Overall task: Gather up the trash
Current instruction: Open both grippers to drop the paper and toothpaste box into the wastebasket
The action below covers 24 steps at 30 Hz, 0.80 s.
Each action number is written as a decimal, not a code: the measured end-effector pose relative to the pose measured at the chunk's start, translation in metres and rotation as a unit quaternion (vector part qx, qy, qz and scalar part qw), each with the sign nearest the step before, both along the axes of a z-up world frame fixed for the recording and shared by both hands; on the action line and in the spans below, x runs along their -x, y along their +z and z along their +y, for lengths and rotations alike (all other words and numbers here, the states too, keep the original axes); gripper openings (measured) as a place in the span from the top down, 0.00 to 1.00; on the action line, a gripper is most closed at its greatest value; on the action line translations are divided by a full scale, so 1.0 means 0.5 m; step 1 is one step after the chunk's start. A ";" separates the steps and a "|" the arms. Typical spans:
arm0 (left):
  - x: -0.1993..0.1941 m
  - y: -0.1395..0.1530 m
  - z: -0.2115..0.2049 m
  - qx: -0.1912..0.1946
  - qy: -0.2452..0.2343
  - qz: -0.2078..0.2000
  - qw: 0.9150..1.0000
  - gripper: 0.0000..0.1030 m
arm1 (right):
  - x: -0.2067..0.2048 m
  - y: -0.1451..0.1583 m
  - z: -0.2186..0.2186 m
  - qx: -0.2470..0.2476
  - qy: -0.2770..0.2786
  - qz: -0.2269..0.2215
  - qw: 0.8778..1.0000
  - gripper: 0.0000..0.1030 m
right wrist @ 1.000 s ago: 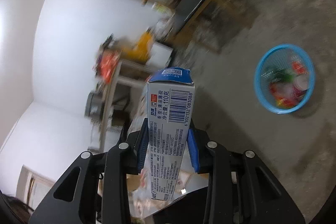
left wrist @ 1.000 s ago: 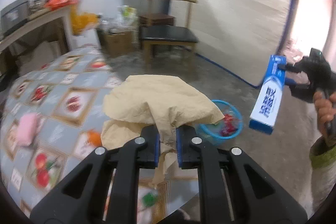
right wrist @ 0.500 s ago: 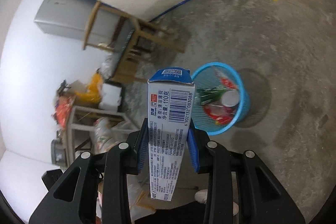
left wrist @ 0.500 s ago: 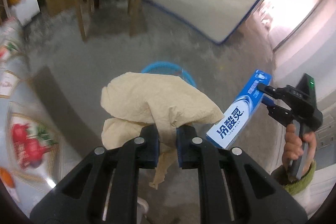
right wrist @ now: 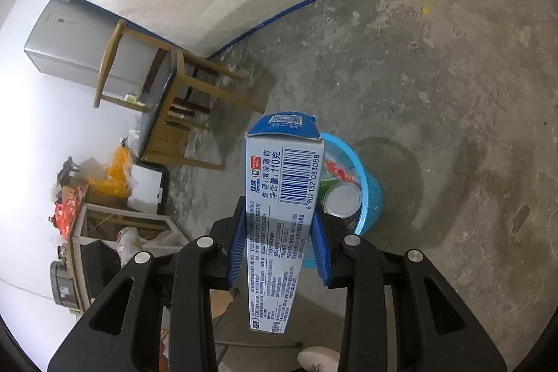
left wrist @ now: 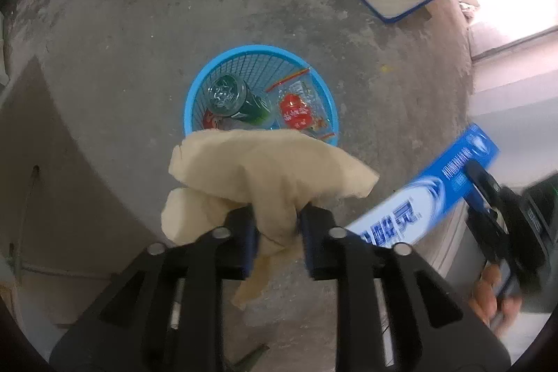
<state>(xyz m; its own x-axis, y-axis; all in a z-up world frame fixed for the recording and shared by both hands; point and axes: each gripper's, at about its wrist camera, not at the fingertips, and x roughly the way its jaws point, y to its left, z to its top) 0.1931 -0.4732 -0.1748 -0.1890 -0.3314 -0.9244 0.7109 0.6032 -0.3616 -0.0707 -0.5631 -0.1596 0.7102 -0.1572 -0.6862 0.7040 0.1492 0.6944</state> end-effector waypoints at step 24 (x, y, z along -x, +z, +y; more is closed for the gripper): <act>-0.041 0.256 0.187 0.136 0.045 -0.080 0.986 0.26 | -0.162 -0.005 0.011 0.099 0.016 0.025 0.995 0.67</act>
<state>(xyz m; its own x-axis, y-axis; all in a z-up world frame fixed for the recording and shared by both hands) 0.2137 -0.3797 -0.0468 -0.0055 -0.5804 -0.8143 0.7199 0.5629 -0.4061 0.0103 -0.5576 -0.1622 0.6822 -0.2714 -0.6790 0.7301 0.3026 0.6127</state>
